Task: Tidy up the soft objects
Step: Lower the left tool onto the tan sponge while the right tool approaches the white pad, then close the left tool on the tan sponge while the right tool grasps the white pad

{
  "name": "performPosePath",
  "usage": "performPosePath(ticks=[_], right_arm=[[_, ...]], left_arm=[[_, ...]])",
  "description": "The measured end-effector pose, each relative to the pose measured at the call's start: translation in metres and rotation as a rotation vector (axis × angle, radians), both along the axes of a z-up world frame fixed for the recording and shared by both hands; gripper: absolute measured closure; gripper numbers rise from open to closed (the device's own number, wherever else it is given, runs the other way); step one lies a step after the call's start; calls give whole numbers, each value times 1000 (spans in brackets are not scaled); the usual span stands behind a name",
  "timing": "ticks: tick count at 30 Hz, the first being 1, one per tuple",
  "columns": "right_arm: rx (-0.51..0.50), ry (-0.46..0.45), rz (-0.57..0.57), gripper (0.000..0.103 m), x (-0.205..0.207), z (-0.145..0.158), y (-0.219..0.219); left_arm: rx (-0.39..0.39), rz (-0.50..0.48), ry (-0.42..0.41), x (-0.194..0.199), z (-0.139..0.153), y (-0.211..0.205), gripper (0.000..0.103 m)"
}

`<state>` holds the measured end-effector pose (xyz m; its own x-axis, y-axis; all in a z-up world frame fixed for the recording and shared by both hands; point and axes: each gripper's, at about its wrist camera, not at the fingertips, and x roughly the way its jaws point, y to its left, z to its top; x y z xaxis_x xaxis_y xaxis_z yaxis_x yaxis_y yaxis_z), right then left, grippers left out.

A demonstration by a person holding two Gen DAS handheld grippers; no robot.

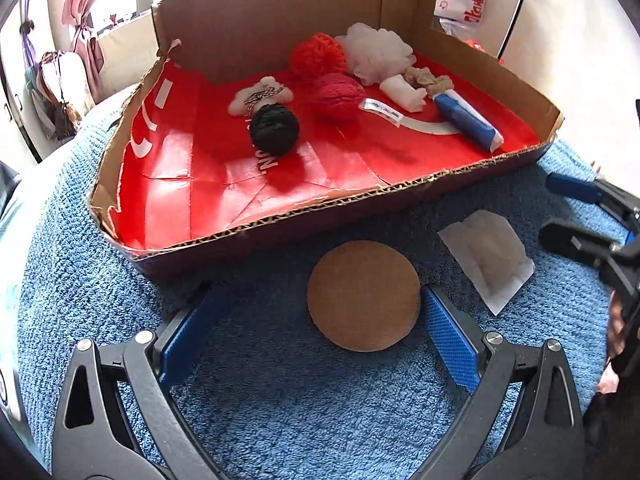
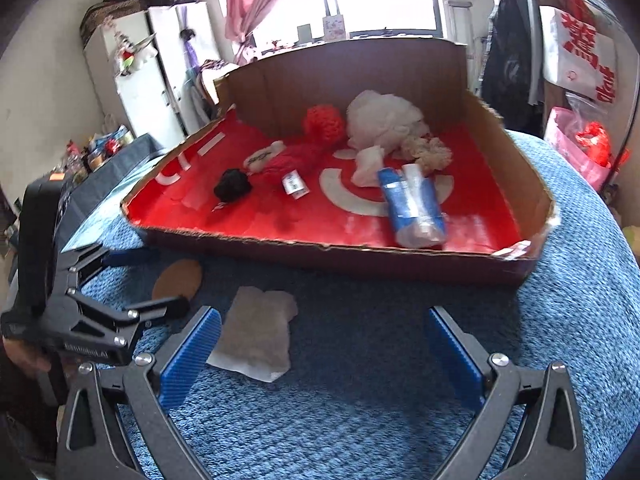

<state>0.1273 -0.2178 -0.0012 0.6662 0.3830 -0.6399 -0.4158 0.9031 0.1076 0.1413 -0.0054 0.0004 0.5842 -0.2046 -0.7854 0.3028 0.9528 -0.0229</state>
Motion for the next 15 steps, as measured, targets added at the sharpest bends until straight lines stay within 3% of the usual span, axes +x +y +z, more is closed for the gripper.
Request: performPosePath(ticks=[3, 6, 9, 10, 12, 15], right_arm=[[-36, 15, 55, 10, 1, -3, 13], [-74, 37, 92, 26, 4, -10, 25], [-100, 52, 128, 51, 4, -15, 34], [-96, 49, 146, 63, 3, -15, 36], [-87, 36, 159, 79, 0, -14, 37], [-34, 16, 154, 87, -5, -6, 31]], left_arm=[[-23, -40, -11, -1, 2, -1, 4], [-49, -91, -9, -1, 2, -6, 24], [-37, -120, -7, -1, -1, -13, 40], [-38, -124, -14, -2, 0, -14, 51], [-61, -135, -16, -4, 2, -13, 52], [-101, -137, -24, -7, 12, -10, 53]])
